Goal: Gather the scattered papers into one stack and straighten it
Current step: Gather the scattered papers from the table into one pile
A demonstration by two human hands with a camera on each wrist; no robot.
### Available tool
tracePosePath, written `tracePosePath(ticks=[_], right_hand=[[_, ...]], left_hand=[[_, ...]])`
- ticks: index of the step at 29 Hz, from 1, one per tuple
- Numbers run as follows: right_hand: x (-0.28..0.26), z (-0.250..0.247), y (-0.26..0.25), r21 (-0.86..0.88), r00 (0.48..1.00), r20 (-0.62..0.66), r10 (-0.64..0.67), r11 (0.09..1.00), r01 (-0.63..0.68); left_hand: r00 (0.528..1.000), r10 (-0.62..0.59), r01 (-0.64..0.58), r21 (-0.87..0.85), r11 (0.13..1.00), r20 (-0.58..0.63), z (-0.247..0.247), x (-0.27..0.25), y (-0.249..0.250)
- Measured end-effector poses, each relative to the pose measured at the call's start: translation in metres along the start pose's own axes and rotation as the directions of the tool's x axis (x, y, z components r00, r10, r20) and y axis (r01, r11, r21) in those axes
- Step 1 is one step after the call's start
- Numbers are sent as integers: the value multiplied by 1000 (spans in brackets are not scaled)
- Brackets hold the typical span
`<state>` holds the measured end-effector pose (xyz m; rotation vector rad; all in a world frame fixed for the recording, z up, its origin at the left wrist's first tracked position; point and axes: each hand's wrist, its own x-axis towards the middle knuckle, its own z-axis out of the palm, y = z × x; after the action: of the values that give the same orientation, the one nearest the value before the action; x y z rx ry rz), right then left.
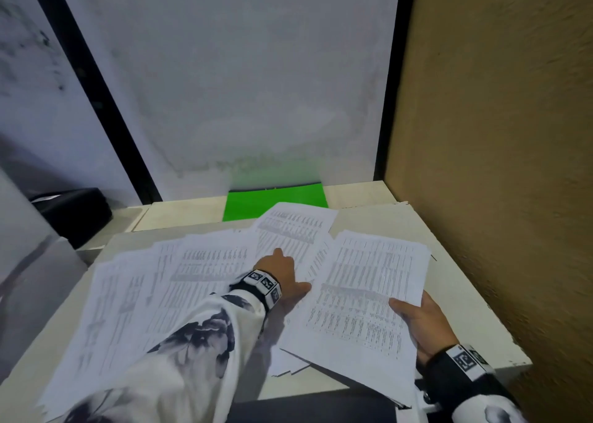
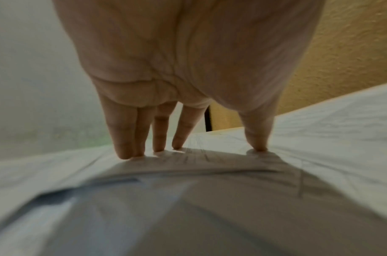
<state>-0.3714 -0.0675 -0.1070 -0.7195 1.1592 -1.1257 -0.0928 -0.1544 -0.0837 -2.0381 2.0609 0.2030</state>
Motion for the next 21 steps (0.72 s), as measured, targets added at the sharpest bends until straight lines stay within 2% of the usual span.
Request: tracePosePath(ticks=[6, 10, 15, 18, 21], right_hand=[[8, -4, 5, 14, 1000, -19, 9, 1000, -9], [11, -6, 8, 12, 1000, -23, 6, 1000, -6], [11, -5, 5, -10, 1000, -13, 5, 1000, -5], [10, -4, 3, -4, 1000, -22, 16, 1000, -16], [7, -2, 0, -28, 1000, -12, 20, 999, -20]], left_hand=[[1000, -5, 5, 10, 1000, -3, -3, 7, -5], [998, 21, -22, 9, 1000, 51, -9, 12, -3], [987, 133, -136, 27, 990, 94, -12, 8, -20], [974, 176, -192, 107, 976, 143, -7, 1, -43], [938, 209, -236, 68, 969, 278, -6, -7, -59]])
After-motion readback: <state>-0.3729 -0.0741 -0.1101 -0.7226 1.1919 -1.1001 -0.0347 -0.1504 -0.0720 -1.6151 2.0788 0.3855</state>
